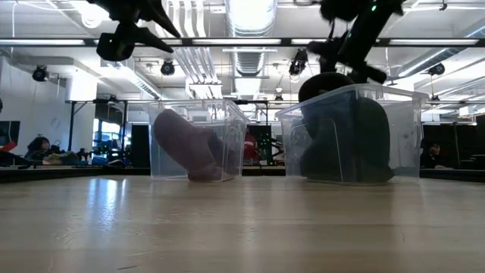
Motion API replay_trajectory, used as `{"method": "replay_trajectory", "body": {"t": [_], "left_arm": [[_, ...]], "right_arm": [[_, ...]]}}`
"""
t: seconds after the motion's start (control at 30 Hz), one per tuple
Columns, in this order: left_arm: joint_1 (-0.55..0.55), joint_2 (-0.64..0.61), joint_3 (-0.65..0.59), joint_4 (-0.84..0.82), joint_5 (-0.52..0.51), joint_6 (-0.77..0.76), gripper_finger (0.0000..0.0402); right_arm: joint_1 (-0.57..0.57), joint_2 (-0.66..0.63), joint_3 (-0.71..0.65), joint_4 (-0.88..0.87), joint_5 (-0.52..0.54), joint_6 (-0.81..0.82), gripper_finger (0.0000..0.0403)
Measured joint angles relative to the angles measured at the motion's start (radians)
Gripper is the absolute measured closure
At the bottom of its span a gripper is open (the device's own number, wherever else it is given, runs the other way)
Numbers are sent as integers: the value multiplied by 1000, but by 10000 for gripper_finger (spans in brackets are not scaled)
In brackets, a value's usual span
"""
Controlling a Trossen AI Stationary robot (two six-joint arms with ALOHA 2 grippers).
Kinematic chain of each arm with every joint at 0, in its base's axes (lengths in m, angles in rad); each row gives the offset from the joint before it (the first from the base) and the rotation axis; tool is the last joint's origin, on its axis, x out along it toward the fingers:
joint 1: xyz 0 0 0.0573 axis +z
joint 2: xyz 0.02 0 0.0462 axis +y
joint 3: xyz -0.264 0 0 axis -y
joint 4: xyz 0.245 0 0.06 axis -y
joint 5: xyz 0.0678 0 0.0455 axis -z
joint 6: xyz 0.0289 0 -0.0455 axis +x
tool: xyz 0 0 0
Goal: Pick & Place hat
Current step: Adjust the right transparent bin
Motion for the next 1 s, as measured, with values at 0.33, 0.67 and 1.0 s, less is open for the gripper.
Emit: {"method": "replay_trajectory", "body": {"t": [0.33, 0.67, 1.0], "left_arm": [[2, -103, 11, 30, -101, 247, 278], [-3, -258, -195, 352, 188, 589, 278], [-4, -464, -623, 729, 224, 448, 278]], "right_arm": [[72, -279, 0, -1, 9, -156, 156], [166, -446, -42, -50, 35, -161, 156], [388, -585, -298, 193, 31, -209, 156]]}}
